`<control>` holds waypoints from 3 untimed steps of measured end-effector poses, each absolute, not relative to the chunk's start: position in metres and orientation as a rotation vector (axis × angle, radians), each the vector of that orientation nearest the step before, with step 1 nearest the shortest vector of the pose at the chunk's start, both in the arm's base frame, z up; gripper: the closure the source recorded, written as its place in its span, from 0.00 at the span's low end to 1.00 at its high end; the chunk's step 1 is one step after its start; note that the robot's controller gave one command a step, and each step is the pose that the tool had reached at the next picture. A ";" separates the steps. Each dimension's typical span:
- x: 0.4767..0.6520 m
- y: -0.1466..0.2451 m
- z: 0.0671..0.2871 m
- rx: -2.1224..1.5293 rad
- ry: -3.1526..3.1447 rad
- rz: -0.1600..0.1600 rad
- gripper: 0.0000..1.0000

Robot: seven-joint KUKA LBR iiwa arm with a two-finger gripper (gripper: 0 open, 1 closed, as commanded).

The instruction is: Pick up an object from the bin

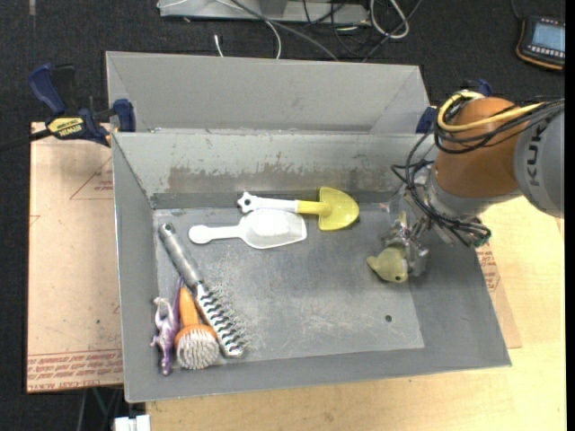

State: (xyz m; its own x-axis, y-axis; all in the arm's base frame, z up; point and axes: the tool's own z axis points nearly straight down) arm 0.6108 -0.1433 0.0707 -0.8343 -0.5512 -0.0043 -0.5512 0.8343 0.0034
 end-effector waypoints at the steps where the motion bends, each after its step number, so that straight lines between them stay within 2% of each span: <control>1: 0.611 -0.143 0.071 -0.903 3.006 0.008 1.00; 3: 0.609 -0.142 0.140 -0.899 3.011 0.014 1.00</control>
Offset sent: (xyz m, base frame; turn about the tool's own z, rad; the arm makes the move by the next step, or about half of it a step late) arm 0.0000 0.0001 0.0793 0.0002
